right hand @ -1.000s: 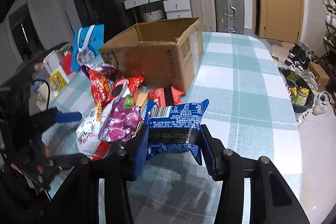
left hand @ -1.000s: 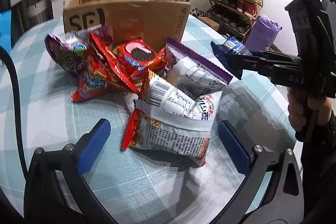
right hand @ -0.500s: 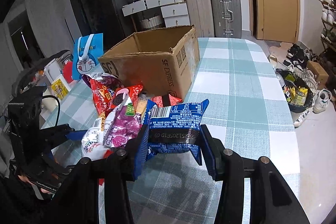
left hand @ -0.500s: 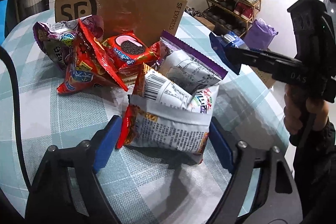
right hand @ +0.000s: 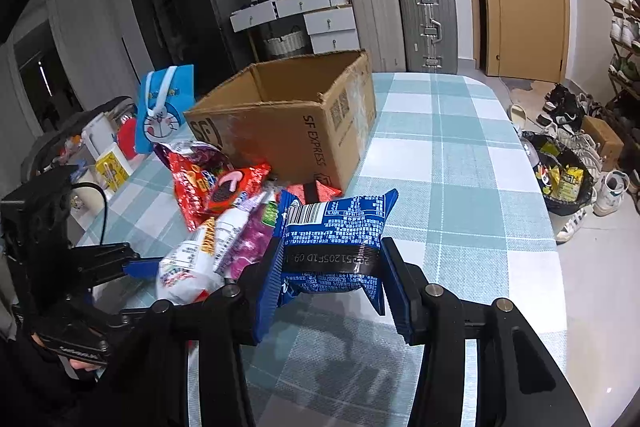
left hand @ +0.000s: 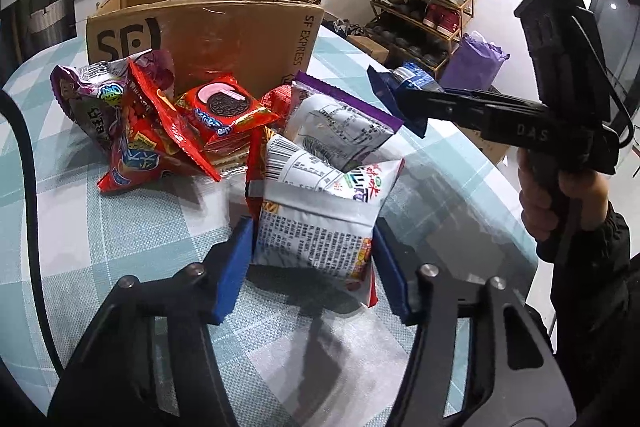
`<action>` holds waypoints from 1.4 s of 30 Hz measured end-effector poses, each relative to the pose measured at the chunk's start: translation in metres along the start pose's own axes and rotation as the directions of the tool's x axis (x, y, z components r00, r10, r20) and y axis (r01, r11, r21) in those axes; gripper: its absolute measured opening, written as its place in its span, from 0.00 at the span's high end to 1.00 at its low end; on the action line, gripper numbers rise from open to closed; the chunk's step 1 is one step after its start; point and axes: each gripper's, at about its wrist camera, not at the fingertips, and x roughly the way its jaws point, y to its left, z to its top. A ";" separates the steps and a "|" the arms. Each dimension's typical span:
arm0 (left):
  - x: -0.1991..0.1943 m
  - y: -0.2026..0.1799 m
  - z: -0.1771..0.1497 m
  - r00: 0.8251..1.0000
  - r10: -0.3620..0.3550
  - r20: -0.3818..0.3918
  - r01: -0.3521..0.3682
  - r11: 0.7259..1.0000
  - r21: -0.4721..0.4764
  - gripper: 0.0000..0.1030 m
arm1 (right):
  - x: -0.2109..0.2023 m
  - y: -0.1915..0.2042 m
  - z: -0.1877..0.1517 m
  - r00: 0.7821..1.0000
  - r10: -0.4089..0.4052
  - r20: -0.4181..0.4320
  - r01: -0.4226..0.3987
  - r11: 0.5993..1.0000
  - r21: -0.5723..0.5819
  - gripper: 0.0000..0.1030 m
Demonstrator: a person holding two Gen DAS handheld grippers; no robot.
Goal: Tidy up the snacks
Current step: 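Carry both packets over the box and lower them inside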
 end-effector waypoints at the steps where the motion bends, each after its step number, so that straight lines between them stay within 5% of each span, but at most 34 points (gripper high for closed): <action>1: -0.001 0.001 0.000 1.000 -0.002 0.002 0.002 1.000 0.000 0.46 | 0.000 0.000 0.000 1.000 0.002 -0.001 -0.002 1.000 0.002 0.54; 27: -0.072 0.026 0.022 0.982 0.044 0.185 -0.026 0.995 -0.096 0.46 | -0.022 0.024 0.007 0.995 0.060 0.081 -0.057 0.998 -0.036 0.54; 42: -0.109 0.032 0.079 0.955 0.122 0.269 -0.088 0.987 -0.134 0.46 | -0.031 0.050 0.026 0.986 0.081 0.146 -0.072 0.995 -0.069 0.54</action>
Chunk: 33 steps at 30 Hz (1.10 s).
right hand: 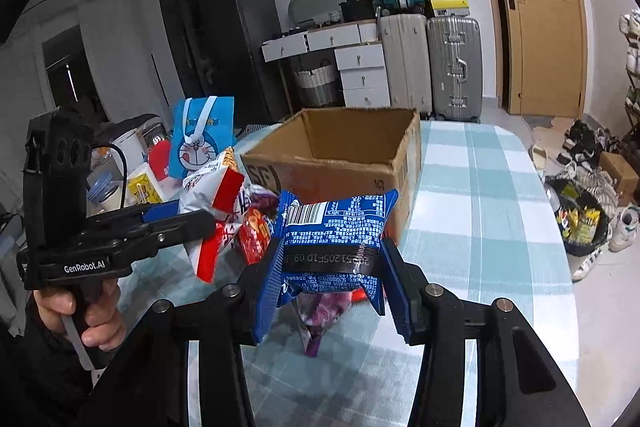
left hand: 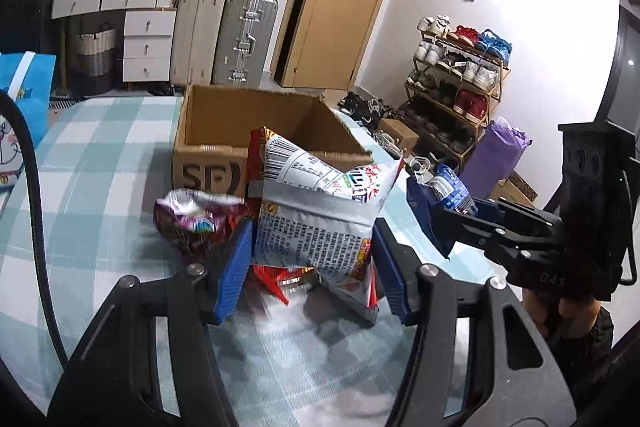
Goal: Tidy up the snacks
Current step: 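Carry both packets over the box and lower them inside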
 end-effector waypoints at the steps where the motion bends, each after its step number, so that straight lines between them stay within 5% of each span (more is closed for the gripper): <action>1: 0.002 -0.001 0.005 1.000 0.002 -0.002 -0.002 1.000 0.003 0.46 | 0.000 0.001 0.003 1.000 0.001 0.004 -0.001 1.000 0.002 0.54; 18: 0.017 0.014 0.092 0.996 0.088 0.017 -0.088 0.996 0.028 0.46 | 0.005 -0.010 0.063 0.999 0.001 0.037 -0.003 0.999 0.051 0.54; 33: 0.061 0.053 0.141 0.990 0.143 -0.001 -0.143 0.990 0.020 0.46 | 0.058 -0.010 0.113 0.999 0.039 0.008 -0.039 0.998 0.052 0.54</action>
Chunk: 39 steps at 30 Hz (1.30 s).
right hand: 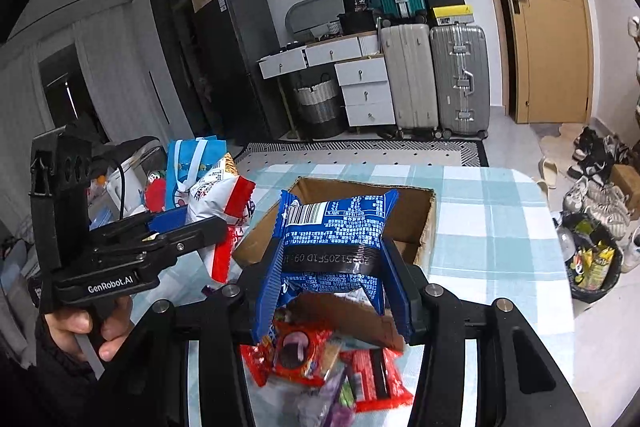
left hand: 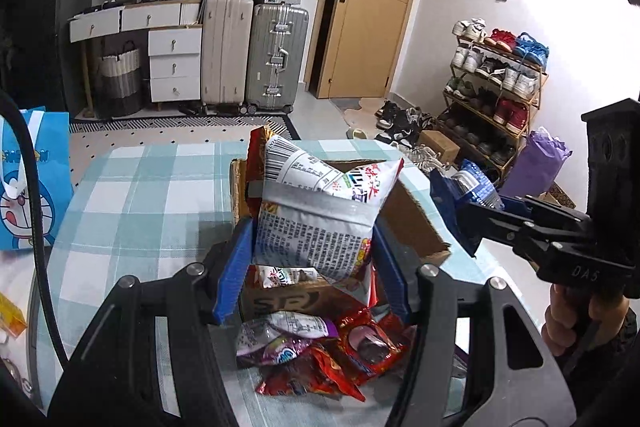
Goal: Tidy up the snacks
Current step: 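Carry both packets over the box and lower them inside, then open both tools to drop the packets and pull back toward the pile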
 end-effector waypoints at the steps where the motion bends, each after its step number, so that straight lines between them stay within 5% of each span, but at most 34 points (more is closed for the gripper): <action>1: 0.008 0.001 -0.002 1.000 0.009 -0.008 -0.009 1.000 0.000 0.46 | 0.005 -0.001 0.000 1.000 0.001 -0.002 -0.001 1.000 0.003 0.54; 15: 0.090 0.014 -0.013 0.997 0.034 -0.068 -0.036 0.999 -0.025 0.46 | 0.057 -0.019 -0.007 0.998 0.000 -0.068 0.001 1.000 0.003 0.54; 19: 0.113 0.012 -0.010 0.996 0.025 -0.083 -0.026 1.000 -0.010 0.56 | 0.066 -0.024 -0.009 0.997 0.006 -0.080 -0.004 1.000 0.016 0.54; 28: 0.118 0.007 -0.017 0.994 0.028 -0.101 -0.025 0.999 0.026 0.56 | 0.077 -0.028 -0.013 0.996 -0.004 -0.088 0.006 1.000 0.018 0.50; 31: 0.108 0.006 -0.023 0.994 0.032 -0.104 -0.029 0.999 0.030 0.47 | 0.068 -0.026 -0.013 0.997 -0.040 -0.064 0.040 0.999 -0.005 0.48; 33: 0.098 0.007 -0.028 0.994 0.043 -0.096 -0.041 0.999 0.020 0.28 | 0.058 -0.024 -0.015 0.998 -0.053 -0.046 0.052 0.999 -0.014 0.47; 39: 0.055 0.008 -0.051 0.994 0.080 -0.073 -0.078 0.996 0.033 0.16 | 0.025 -0.025 -0.032 0.999 -0.036 -0.038 0.036 0.999 0.007 0.14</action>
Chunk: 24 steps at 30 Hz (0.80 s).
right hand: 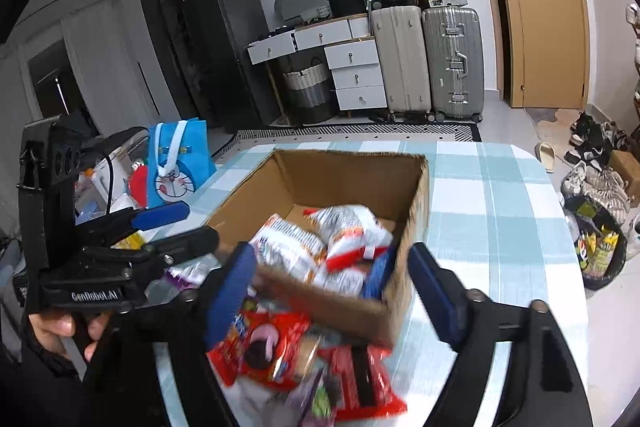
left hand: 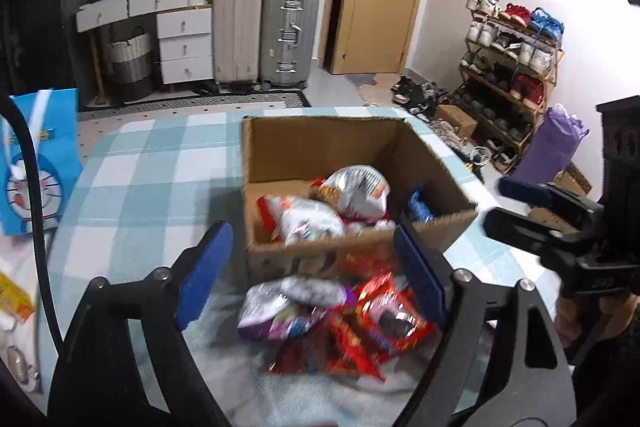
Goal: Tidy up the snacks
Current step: 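Open both tools to drop the packets and pull back toward the pile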
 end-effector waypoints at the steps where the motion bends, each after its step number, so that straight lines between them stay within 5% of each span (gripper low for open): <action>1: -0.007 0.000 -0.005 1.000 0.014 0.008 -0.014 1.000 0.003 0.13 | -0.005 0.000 -0.004 1.000 -0.004 0.000 0.004 1.000 0.001 0.08; 3: -0.025 0.001 -0.016 0.999 0.022 0.033 -0.022 1.000 0.004 0.01 | -0.016 0.002 -0.013 1.000 -0.021 0.007 0.021 1.000 0.003 0.01; 13: -0.070 0.020 -0.066 0.999 0.020 0.043 -0.019 0.999 -0.031 0.01 | -0.052 0.017 -0.057 0.998 -0.059 0.002 0.059 0.998 -0.032 0.01; 24: -0.066 0.015 -0.103 1.000 0.003 0.000 -0.003 1.000 -0.023 0.01 | -0.049 0.026 -0.084 0.997 -0.052 -0.059 0.050 0.998 -0.032 0.01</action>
